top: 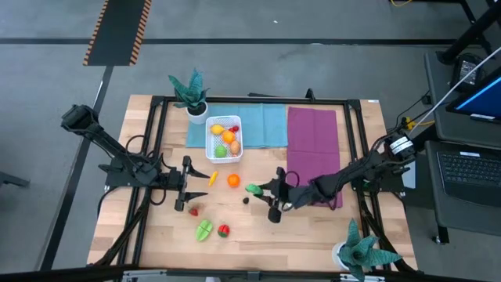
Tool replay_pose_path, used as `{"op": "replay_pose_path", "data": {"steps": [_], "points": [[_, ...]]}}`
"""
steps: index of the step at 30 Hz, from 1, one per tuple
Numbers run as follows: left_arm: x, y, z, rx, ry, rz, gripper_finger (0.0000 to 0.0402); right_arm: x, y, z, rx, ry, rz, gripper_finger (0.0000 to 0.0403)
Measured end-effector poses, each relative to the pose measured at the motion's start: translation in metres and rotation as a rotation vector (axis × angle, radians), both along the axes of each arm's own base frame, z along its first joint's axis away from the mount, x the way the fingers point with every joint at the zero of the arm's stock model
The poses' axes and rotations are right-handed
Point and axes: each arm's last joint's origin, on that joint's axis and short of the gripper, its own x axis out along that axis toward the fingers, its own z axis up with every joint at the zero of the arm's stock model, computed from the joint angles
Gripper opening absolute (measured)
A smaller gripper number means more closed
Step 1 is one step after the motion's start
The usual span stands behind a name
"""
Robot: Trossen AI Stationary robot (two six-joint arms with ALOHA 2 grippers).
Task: Pick and placing Produce into tupperware
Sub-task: Put the green pea into the white basket
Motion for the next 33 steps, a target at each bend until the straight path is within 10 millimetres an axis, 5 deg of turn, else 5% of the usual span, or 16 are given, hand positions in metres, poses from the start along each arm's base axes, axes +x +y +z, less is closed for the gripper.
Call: {"op": "replay_pose_path", "data": {"steps": [5, 15, 33], "points": [[0.0, 0.0, 0.0, -0.004, 0.001, 0.0, 0.0254, 0.0, -0.024, 0.001, -0.001, -0.154, 0.097, 0.0122], [0.001, 0.002, 0.0, -0.007, 0.0, 0.012, 0.0254, 0.008, -0.058, 0.003, -0.026, -0.187, 0.147, 0.0122], [0.019, 0.045, 0.002, -0.09, -0.026, 0.164, 0.0254, 0.029, -0.094, 0.021, -0.102, -0.247, 0.178, 0.0125]]}}
